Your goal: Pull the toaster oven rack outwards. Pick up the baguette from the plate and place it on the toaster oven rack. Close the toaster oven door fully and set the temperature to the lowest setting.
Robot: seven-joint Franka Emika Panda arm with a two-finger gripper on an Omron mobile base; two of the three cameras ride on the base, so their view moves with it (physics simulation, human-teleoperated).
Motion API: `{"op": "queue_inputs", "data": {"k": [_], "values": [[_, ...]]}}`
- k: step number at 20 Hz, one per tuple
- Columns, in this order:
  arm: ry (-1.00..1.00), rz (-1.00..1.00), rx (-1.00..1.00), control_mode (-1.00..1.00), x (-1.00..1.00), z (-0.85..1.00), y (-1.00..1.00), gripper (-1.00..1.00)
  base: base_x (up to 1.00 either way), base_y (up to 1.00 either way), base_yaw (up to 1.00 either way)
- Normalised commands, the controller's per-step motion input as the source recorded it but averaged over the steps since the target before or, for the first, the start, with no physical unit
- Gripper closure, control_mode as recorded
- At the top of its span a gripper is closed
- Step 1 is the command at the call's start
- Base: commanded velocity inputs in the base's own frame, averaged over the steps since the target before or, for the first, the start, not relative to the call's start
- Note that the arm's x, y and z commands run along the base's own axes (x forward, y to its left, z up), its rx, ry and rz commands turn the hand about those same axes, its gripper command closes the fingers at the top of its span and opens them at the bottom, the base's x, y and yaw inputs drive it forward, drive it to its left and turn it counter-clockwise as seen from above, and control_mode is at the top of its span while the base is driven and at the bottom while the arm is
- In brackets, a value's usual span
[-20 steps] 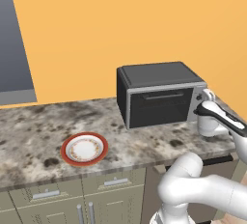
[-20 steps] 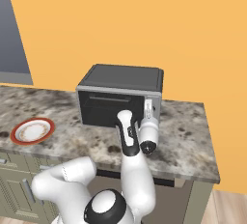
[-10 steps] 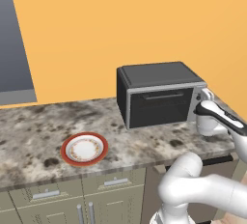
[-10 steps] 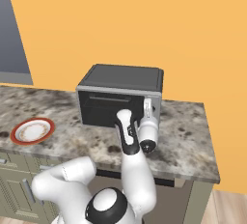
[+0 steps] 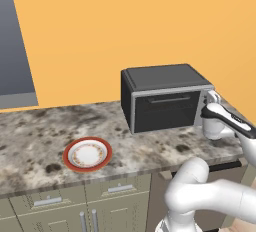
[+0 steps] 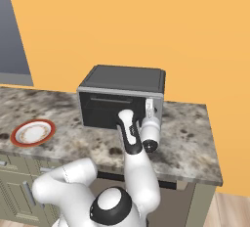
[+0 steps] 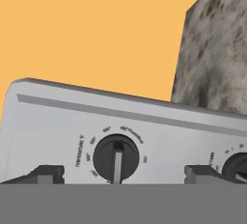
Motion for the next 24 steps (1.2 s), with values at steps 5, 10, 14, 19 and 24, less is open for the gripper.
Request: {"op": "queue_inputs", "data": {"k": [5,10,14,19,24], "values": [[0.0,0.0,0.0,-1.0,0.09,0.0,0.0,-1.0,0.0,0.0,0.0],[0.0,0.0,0.0,-1.0,0.06,0.0,0.0,-1.0,0.0,0.0,0.0],[0.0,0.0,0.0,-1.0,0.01,0.0,0.0,-1.0,0.0,0.0,0.0],[0.0,0.0,0.0,-1.0,0.02,0.0,0.0,-1.0,0.0,0.0,0.0],[0.0,0.0,0.0,-1.0,0.0,0.0,0.0,-1.0,0.0,0.0,0.0]]}}
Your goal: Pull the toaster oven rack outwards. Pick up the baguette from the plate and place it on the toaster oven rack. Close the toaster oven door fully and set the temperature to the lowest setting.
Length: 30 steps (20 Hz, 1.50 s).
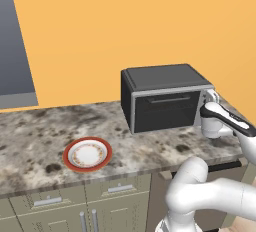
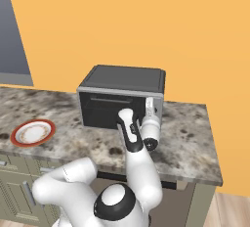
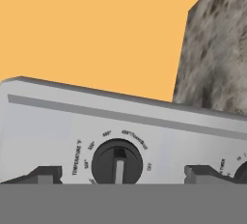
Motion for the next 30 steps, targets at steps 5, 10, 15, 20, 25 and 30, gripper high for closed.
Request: {"op": "queue_inputs", "data": {"k": [5,10,15,20,25,30], "values": [[0.0,0.0,0.0,-1.0,0.0,0.0,0.0,1.0,0.0,0.0,0.0],[0.0,0.0,0.0,-1.0,0.0,0.0,0.0,1.0,0.0,0.0,0.0],[0.0,0.0,0.0,-1.0,0.0,0.0,0.0,1.0,0.0,0.0,0.0],[0.0,0.0,0.0,-1.0,0.0,0.0,0.0,1.0,0.0,0.0,0.0],[0.0,0.0,0.0,-1.0,0.0,0.0,0.0,1.0,0.0,0.0,0.0],[0.0,0.0,0.0,-1.0,0.0,0.0,0.0,1.0,0.0,0.0,0.0]]}}
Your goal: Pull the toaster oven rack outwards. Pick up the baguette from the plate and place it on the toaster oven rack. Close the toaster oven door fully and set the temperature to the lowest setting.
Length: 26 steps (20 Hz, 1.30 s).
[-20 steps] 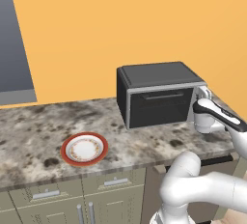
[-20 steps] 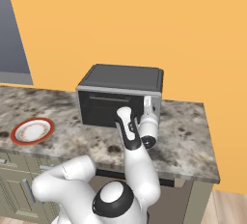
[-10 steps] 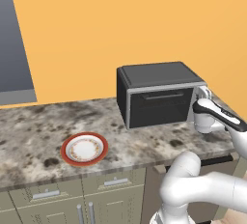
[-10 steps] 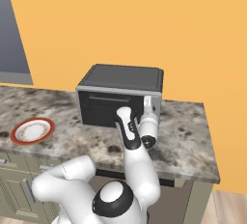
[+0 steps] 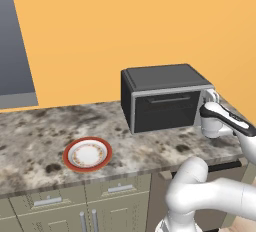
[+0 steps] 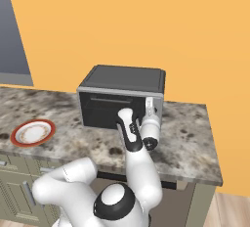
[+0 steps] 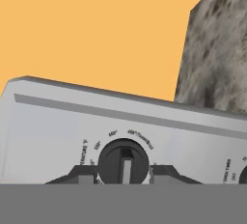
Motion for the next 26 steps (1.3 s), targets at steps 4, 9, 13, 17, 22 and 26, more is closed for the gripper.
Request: {"op": "queue_inputs", "data": {"k": [4,9,13,17,22,26], "values": [[0.0,0.0,0.0,-1.0,0.0,0.0,0.0,1.0,0.0,0.0,0.0],[0.0,0.0,-0.02,-1.0,0.0,-0.11,0.0,1.0,0.0,0.0,0.0],[0.0,0.0,-0.09,-1.0,0.03,-0.04,0.0,1.0,0.0,0.0,0.0],[0.0,0.0,-0.06,-1.0,0.07,-0.01,0.0,1.0,0.0,0.0,0.0],[0.0,0.0,-0.08,-1.0,0.1,0.0,0.0,1.0,0.0,0.0,0.0],[-0.01,0.0,-0.06,-1.0,0.05,0.0,0.0,1.0,0.0,0.0,0.0]]}}
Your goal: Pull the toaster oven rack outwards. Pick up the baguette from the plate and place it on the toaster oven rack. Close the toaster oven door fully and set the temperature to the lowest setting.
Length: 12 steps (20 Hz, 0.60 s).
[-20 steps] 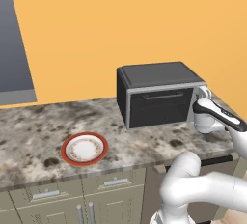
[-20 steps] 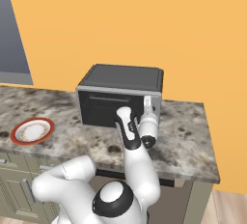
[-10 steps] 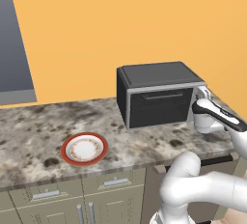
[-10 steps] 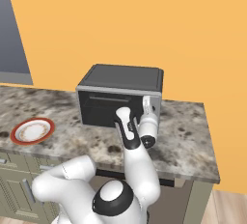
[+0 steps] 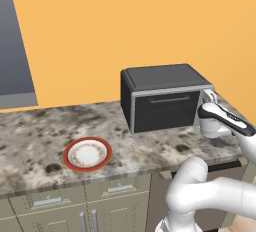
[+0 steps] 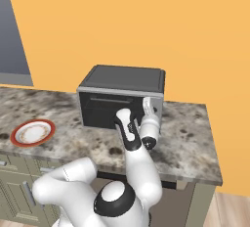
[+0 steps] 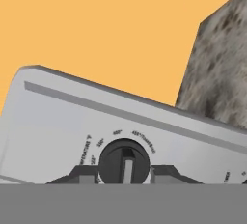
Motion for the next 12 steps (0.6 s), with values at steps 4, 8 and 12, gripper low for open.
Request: {"op": "queue_inputs", "data": {"k": [4,8,12], "values": [[0.0,0.0,-0.06,-1.0,0.04,-0.02,0.0,1.0,0.0,0.0,0.0],[-0.04,0.0,-0.08,-1.0,0.01,-0.07,0.0,1.0,0.0,0.0,0.0],[-0.08,0.0,-0.08,-1.0,0.0,-0.03,0.0,1.0,0.0,0.0,0.0]]}}
